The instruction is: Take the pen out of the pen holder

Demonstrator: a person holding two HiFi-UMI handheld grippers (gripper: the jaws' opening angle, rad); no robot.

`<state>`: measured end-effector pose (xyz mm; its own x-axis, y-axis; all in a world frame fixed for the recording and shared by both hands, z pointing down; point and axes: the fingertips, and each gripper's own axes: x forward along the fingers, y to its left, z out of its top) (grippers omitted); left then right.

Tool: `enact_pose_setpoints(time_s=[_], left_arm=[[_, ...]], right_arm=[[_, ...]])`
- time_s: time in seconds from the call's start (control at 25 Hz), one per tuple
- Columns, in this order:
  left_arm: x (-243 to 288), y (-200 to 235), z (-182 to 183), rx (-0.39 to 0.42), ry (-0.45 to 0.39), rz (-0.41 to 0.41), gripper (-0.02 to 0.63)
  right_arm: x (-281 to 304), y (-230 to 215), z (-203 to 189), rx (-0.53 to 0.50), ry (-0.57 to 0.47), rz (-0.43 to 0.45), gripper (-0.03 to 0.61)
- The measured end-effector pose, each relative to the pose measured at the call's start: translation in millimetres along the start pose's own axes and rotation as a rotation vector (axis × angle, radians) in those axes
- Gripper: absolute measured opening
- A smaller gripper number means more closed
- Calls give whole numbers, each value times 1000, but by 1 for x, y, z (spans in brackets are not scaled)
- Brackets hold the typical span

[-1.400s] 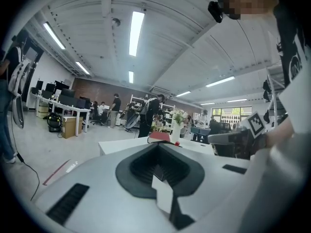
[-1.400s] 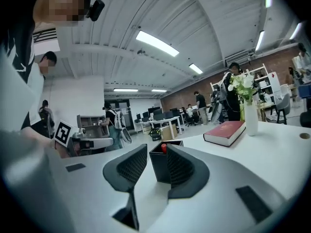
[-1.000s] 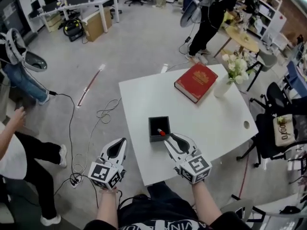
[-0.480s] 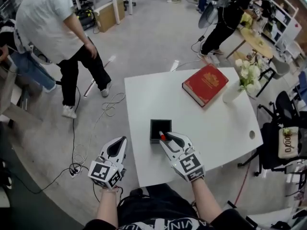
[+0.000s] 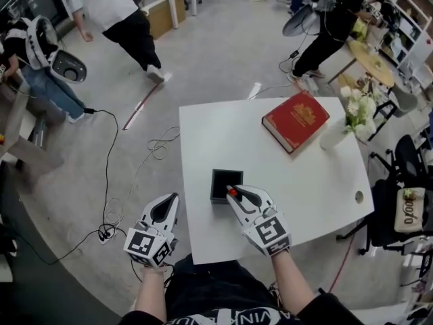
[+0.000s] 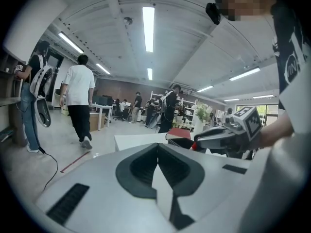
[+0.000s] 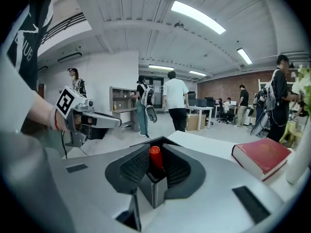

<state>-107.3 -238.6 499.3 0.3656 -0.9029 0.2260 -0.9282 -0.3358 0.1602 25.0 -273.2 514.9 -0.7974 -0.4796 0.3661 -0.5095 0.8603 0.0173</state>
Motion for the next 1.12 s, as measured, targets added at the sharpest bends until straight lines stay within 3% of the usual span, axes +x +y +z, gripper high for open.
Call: enact_pose_setpoints(time_s=[0.36, 0.68, 1.12], left_arm=[[-3, 13, 5, -6, -10, -1, 3], [-12, 17, 9, -9, -12, -27, 3], [-7, 8, 21, 10, -39, -94, 3]], right_arm=[[12, -2, 4, 57, -20, -16, 91], [-3, -16, 21, 155, -103, -95, 67], [-29, -17, 53, 163, -173, -159, 69]])
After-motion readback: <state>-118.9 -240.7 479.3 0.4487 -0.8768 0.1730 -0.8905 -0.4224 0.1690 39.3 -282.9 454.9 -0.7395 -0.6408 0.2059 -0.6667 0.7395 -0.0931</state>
